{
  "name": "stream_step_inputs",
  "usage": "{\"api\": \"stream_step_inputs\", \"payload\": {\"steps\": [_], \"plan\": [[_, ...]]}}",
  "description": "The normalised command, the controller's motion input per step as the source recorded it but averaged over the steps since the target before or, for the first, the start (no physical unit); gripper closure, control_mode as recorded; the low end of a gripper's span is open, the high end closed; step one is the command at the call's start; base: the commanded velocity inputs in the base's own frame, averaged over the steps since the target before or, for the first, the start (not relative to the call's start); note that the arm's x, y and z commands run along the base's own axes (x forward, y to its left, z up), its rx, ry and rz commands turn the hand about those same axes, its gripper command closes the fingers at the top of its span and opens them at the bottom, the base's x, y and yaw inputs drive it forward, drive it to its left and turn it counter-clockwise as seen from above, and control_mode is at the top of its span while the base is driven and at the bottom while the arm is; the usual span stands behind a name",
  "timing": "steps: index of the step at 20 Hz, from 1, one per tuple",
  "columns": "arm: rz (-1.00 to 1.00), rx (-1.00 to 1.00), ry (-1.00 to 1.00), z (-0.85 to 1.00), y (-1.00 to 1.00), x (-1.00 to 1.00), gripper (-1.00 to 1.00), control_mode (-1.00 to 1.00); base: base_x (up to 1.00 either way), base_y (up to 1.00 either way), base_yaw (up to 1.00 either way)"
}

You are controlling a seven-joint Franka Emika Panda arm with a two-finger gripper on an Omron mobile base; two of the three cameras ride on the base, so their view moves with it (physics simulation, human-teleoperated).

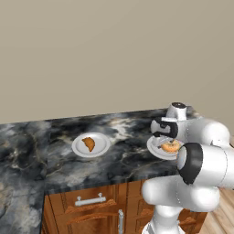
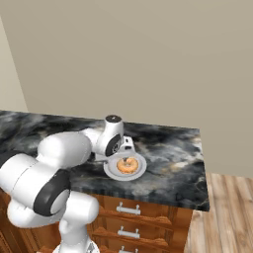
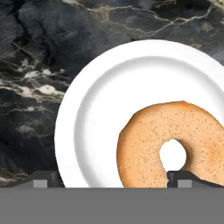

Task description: Place the pastries on the plates.

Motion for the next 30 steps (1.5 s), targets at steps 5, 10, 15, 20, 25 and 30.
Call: {"api": "stream_step_inputs", "payload": {"steps": [5, 10, 15, 20, 25, 30], "plan": [[0.02, -0.02, -0.16, 0.71, 0.09, 0.02, -1.00, -1.00, 0.00, 0.00, 0.00], [0.03, 0.00, -0.18, 0.57, 0.00, -0.01, -1.00, -1.00, 0.00, 0.00, 0.00], [0.01, 0.00, -0.33, 0.86, 0.00, -0.47, -1.00, -1.00, 0.00, 0.00, 0.00], [0.00, 0.00, -0.35, 0.74, -0.13, -0.55, -1.00, -1.00, 0.00, 0.00, 0.00], [0.00, 0.01, -0.29, 0.60, -0.40, -0.57, -1.00, -1.00, 0.00, 0.00, 0.00], [0.00, 0.05, -0.24, 0.44, -0.54, -0.44, -1.00, -1.00, 0.00, 0.00, 0.00]]}}
